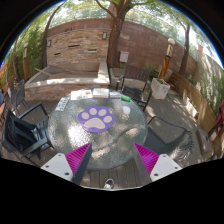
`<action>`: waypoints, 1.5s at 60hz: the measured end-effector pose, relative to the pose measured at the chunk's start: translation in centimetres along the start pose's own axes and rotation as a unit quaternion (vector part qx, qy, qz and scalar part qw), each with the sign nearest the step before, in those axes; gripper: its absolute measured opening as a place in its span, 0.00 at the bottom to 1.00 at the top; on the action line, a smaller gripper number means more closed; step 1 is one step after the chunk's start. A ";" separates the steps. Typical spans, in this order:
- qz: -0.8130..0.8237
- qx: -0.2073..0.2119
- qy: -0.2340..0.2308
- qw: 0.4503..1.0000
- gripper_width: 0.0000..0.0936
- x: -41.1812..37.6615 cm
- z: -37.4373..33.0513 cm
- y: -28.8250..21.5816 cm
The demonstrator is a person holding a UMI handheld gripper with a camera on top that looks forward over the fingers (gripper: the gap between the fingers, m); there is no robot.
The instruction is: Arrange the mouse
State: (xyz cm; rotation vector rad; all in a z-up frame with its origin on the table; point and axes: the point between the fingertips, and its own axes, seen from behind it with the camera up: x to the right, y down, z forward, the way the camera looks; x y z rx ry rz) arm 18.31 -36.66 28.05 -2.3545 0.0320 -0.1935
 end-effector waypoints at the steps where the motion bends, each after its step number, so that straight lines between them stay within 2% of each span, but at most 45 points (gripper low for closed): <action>1: 0.001 -0.002 0.001 1.000 0.88 0.1 0.0 0.1; 7: 0.004 -0.019 0.005 1.000 0.88 1.2 1.0 1.3; 20: 0.018 -0.033 0.010 0.999 0.88 7.4 13.3 1.6; 38: 0.022 0.035 -0.015 0.999 0.89 11.7 36.4 -5.6; 46: 0.010 0.056 -0.031 0.998 0.85 11.6 45.5 -8.8; 53: 0.006 0.046 -0.039 0.998 0.83 11.5 51.4 -9.4; 59: 0.015 0.041 -0.049 0.998 0.76 11.2 54.2 -9.9; 65: 0.022 0.047 -0.058 0.997 0.53 10.8 54.7 -10.5; 71: 0.006 0.049 -0.062 0.997 0.47 10.9 54.1 -10.5; 81: -0.001 0.047 -0.028 0.999 0.36 11.1 53.5 -10.9; 85: 0.013 0.057 -0.014 0.998 0.36 11.8 51.9 -12.4; 90: 0.045 0.104 -0.005 0.994 0.36 12.7 47.9 -17.0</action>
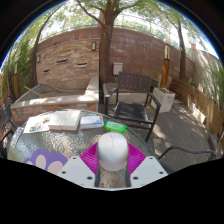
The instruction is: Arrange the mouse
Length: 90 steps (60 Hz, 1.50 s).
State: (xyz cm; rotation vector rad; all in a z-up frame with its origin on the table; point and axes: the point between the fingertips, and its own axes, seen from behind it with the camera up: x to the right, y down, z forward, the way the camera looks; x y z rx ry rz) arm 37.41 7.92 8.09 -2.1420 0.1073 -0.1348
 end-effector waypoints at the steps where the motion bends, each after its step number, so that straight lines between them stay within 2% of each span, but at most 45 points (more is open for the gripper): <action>1: 0.008 0.011 -0.003 1.000 0.36 -0.3 -0.9 -1.3; 9: 0.049 0.096 -0.019 0.994 0.36 -4.8 -8.9 -11.0; 14: 0.053 0.106 -0.046 0.992 0.36 -9.8 -10.4 -11.3; 19: 0.041 0.062 -0.074 0.994 0.36 -15.4 -9.6 -6.7; 22: 0.026 0.020 -0.084 0.996 0.36 -18.1 -8.1 -2.1; 23: 0.021 0.008 -0.086 0.996 0.36 -19.3 -7.9 0.8; 30: 0.003 -0.063 -0.088 0.994 0.37 -22.4 -6.0 8.7; 41: 0.004 -0.098 -0.091 0.991 0.57 -23.9 -5.0 12.9; 43: 0.002 -0.098 -0.082 0.992 0.67 -23.6 -5.4 12.9; 46: -0.005 -0.094 -0.070 0.993 0.89 -23.1 -6.3 12.0; 47: -0.007 -0.090 -0.065 0.994 0.92 -22.8 -6.7 11.6; 50: -0.014 -0.083 -0.055 0.995 0.89 -22.7 -8.4 10.7; 57: -0.025 -0.070 -0.032 0.997 0.90 -22.0 -13.9 8.1; 69: -0.006 -0.059 -0.024 0.998 0.91 -22.1 -24.6 5.4; 90: -0.040 -0.041 -0.036 0.998 0.91 -22.6 -38.7 7.8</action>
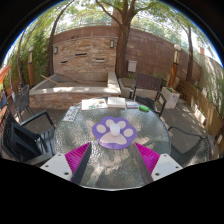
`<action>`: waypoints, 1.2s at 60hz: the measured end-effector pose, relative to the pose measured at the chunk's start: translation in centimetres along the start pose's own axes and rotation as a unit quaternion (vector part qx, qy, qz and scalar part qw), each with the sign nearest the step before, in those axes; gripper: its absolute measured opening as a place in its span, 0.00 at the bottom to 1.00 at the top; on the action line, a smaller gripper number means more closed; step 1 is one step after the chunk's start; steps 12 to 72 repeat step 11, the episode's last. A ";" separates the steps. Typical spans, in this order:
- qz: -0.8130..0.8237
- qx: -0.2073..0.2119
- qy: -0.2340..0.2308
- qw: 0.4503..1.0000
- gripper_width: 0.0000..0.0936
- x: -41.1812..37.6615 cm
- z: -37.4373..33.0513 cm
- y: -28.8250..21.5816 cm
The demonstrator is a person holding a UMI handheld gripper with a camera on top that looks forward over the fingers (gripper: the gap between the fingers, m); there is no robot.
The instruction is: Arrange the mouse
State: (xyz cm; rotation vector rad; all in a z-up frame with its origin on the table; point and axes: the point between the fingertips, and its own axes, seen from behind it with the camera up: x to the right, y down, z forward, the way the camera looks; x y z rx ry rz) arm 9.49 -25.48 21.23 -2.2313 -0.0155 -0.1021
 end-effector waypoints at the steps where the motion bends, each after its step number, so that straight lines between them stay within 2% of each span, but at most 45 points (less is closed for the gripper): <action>1: 0.000 0.000 0.000 1.000 0.91 0.0 -0.4 0.2; 11: 0.003 -0.003 -0.008 1.000 0.91 -0.8 -2.8 1.4; 72: 0.003 -0.003 -0.008 1.000 0.91 -0.8 -2.8 1.4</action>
